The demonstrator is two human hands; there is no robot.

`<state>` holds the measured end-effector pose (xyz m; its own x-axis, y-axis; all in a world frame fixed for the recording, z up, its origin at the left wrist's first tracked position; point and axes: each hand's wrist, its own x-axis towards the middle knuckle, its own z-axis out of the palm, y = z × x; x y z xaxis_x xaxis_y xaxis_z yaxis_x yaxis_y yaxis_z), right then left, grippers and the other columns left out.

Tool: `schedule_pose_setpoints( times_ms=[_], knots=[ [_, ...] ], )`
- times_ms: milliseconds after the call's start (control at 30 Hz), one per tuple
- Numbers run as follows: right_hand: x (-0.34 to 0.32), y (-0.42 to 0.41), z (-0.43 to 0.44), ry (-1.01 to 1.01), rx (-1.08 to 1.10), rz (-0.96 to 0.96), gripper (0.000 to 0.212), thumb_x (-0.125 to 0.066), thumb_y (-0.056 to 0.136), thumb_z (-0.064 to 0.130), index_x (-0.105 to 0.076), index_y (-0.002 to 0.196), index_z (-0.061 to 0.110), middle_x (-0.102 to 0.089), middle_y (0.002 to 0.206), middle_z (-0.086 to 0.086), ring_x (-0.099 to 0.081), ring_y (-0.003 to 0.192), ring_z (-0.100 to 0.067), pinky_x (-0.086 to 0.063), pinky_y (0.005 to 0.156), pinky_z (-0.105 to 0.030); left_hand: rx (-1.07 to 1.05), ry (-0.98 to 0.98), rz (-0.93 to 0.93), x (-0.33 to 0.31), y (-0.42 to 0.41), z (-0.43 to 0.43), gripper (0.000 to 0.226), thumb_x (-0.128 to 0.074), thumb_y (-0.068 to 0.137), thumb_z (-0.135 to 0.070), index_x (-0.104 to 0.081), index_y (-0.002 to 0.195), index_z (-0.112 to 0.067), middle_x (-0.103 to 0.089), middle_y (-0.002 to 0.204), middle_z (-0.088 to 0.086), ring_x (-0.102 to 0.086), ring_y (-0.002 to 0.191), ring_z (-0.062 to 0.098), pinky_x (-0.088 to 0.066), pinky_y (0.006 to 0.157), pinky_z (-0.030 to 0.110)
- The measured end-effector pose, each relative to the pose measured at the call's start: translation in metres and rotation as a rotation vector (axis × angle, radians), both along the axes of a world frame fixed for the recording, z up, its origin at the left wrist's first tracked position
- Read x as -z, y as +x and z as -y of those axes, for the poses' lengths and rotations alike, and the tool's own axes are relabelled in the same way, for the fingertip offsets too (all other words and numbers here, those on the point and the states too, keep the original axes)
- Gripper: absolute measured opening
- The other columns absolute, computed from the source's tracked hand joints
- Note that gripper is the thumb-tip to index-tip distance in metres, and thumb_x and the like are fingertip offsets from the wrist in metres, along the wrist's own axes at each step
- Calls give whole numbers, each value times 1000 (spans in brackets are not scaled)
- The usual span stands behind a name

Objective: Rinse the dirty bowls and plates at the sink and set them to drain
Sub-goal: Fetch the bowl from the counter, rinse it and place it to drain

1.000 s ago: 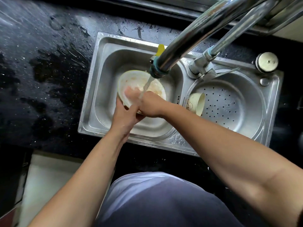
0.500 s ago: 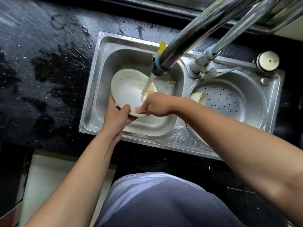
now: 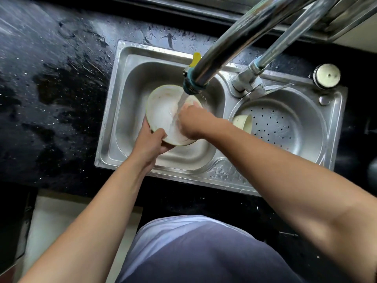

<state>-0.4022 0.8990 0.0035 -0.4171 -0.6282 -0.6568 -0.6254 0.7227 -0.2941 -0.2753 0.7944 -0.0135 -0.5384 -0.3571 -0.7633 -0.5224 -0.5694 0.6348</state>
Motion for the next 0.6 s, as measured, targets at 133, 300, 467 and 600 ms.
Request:
schedule_pose_setpoints(
  times_ms=[133, 300, 467, 600],
  knots=[
    [-17, 11, -4, -89, -57, 93, 35, -50, 95, 17, -69, 125, 15, -71, 116, -14, -59, 112, -32, -39, 102, -40, -133, 216, 12, 10, -16, -4, 57, -47, 76, 4, -56, 131, -8, -81, 92, 9, -78, 77, 23, -64, 67, 43],
    [-39, -1, -57, -155, 5, -165, 49, -50, 84, 13, -69, 129, 15, -64, 135, -11, -49, 137, -31, -5, 125, -51, -221, 399, 74, 23, -24, -14, 45, -36, 90, 8, -55, 131, 6, -72, 109, 30, -78, 78, 42, -65, 64, 42],
    [-57, -11, -106, -490, 457, -218, 53, -47, 79, 0, -70, 126, 7, -57, 146, -21, -48, 139, -39, -31, 119, -42, -173, 486, 99, 12, -23, -20, 26, -40, 98, 7, -60, 115, 9, -77, 81, 25, -79, 68, 36, -64, 56, 28],
    [-56, -13, -123, -375, 635, -178, 53, -51, 87, 1, -66, 135, 17, -49, 155, -8, -49, 141, -22, -29, 116, -24, -120, 548, 141, 6, -23, -15, 39, -45, 101, 4, -55, 137, 14, -70, 102, 27, -77, 64, 27, -64, 55, 24]
  ],
)
